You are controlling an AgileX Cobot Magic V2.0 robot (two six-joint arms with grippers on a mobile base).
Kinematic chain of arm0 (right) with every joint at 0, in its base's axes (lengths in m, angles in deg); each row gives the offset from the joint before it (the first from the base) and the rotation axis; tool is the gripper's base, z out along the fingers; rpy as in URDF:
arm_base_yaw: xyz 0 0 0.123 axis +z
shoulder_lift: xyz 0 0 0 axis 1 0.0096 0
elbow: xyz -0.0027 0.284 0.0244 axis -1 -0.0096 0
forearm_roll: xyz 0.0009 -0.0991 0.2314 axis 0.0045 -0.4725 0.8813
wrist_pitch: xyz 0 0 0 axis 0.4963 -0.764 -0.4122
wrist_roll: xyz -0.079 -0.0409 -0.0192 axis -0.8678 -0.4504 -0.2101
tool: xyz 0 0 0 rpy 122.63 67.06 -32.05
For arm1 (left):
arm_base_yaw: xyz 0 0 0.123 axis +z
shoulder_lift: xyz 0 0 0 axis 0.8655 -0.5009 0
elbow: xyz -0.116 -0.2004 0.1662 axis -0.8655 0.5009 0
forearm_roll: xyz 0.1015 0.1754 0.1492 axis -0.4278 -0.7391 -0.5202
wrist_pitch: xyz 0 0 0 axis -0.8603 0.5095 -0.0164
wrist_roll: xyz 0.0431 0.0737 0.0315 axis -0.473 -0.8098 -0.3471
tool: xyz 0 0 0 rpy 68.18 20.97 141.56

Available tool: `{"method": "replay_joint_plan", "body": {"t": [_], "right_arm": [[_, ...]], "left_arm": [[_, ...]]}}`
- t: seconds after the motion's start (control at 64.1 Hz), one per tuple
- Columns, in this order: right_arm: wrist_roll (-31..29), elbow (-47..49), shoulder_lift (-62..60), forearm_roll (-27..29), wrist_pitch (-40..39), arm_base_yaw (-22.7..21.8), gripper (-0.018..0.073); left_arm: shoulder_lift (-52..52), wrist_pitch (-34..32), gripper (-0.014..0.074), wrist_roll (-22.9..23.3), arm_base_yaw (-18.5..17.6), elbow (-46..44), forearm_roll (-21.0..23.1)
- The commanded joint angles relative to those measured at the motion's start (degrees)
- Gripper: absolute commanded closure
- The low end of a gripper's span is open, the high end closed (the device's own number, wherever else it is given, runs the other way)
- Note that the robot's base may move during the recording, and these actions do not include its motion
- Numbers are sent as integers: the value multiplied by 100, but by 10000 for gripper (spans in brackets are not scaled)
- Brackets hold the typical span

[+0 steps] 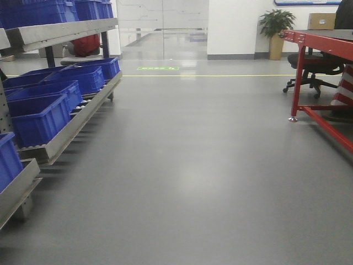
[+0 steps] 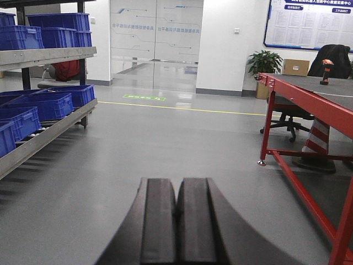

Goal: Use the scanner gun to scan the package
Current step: 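Drive the base forward along the aisle past the blue bins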

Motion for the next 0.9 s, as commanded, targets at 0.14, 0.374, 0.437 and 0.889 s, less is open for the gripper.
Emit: {"method": "replay_joint_plan", "body": {"t": [0.14, 0.374, 0.437, 0.889], "right_arm": [[-39, 0, -14, 12, -120, 6, 721], [-39, 0, -14, 12, -120, 6, 721], [-39, 0, -14, 12, -120, 6, 721], [-39, 0, -14, 12, -120, 6, 721]], "left_arm": [[16, -111, 708, 8, 6, -16, 14], [16, -111, 708, 8, 6, -16, 14], [16, -111, 708, 8, 6, -16, 14], [16, -111, 708, 8, 6, -16, 14]]}}
